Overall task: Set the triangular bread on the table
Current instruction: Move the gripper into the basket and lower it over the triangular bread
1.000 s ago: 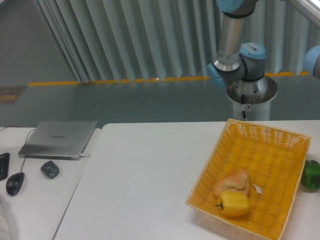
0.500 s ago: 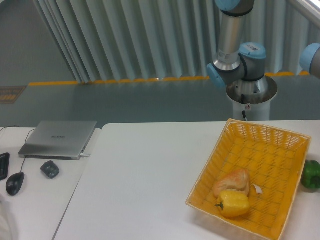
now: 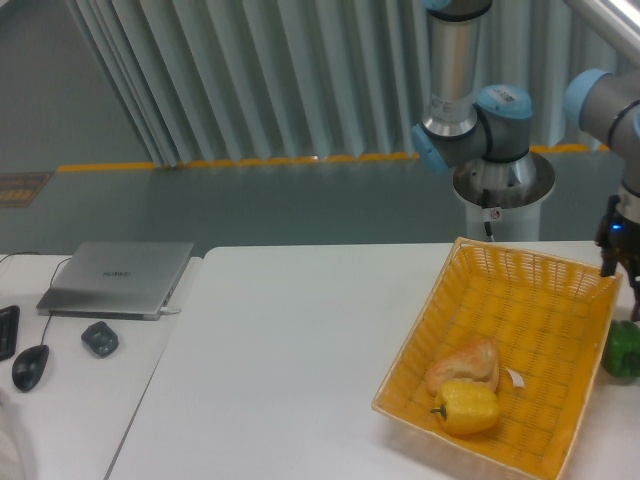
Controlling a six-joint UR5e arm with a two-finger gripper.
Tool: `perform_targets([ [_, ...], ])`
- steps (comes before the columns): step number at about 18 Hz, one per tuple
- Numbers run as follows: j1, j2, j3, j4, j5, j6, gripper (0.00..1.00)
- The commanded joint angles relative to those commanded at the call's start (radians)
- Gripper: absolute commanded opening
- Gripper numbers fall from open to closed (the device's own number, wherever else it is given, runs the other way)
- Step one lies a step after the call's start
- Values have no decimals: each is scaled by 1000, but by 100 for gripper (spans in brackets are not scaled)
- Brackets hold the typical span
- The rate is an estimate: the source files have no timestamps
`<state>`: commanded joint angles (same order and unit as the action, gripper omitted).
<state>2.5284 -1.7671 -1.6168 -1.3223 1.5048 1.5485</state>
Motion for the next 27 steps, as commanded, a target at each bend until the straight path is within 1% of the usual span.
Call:
perform_targets([
  [3,-57,-8,-3,2,9,-88,100],
  [6,-85,-23,-9,11,9,-134,100],
  [10,-135,-64,-14,25,8,-241,100],
  [12,-169,-90,-15,73,9,-286,100],
  [13,-180,-106,-15,89,9,-309,100],
  [17,-215,-138,-14,139,11,-356,100],
  [23,-230,-150,-17,143,32,-363,100],
  [26,-244,-173,-25,146,67,-366,100],
  [27,-261,-182,-23,155,87,-375,100],
])
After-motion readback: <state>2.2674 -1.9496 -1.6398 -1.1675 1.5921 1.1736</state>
